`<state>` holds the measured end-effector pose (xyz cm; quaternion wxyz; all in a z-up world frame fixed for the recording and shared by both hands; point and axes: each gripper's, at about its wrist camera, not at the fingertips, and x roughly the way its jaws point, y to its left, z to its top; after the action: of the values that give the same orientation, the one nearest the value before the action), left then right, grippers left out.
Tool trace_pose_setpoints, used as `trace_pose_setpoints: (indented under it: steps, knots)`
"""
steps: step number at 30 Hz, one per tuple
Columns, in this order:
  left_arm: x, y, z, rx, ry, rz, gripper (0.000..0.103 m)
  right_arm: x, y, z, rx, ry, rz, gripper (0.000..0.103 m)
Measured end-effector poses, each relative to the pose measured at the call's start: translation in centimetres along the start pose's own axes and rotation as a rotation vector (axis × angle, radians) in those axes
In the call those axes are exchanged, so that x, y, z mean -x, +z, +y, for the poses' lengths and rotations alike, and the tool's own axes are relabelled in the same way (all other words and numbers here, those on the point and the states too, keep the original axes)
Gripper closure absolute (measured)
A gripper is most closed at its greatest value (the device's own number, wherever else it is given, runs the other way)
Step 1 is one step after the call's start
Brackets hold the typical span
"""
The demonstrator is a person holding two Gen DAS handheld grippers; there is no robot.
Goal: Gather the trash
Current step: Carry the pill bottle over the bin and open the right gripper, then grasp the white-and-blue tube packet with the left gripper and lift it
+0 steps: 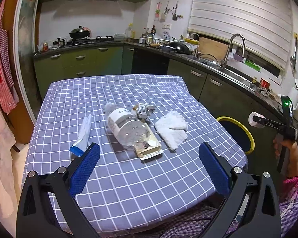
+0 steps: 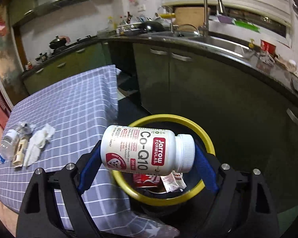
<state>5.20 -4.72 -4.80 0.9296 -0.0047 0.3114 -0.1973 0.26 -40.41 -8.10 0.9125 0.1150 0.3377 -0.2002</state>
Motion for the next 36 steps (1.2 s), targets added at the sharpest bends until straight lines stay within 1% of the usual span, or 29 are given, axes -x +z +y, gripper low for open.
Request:
trace_pose_setpoints:
  steps: [7,11,13,18,23,27,31,34,36]
  knots:
    - [-1.6,0.3,-0.6,-0.014,0.007,0.035,0.005,-2.6,-0.5,-2.1,-0.032,-0.026,0.032,0.021]
    - [-2.8,0.3,-0.6,-0.011,0.009,0.062,0.005,-4.3,-0.4,-2.4,-0.029,-0.041,0.059,0.021]
    - [-3.5,0.4,-0.6,-0.011,0.007,0.073,0.005,-4.4,-0.3,-2.8,-0.044,-0.056,0.047,0.020]
    - [-5.3,0.7,0.3,-0.017,0.032,0.105,0.005,-3.5,-0.3,-2.8,-0.071,-0.025,0.013,0.019]
    - [-6.5,1.1,2.6,-0.009,0.082,0.125,0.005,-3.4,-0.1,-1.3,-0.062,0.025,0.008,0.019]
    - [-8.4,1.3,5.3,0.012,0.124,0.168,0.005,-3.7,0.6,1.2,-0.019,0.081,0.004,0.018]
    - [-10.4,1.7,7.9,-0.016,0.171,0.205,0.005,-3.9,1.1,3.7,0.030,0.129,0.005,0.018]
    - [-11.7,1.9,9.8,-0.026,0.160,0.241,0.005,-4.2,1.3,5.0,0.063,0.141,0.013,0.018]
    - [-12.7,1.9,11.0,-0.029,0.148,0.270,0.007,-4.5,1.3,5.8,0.075,0.147,0.021,0.018]
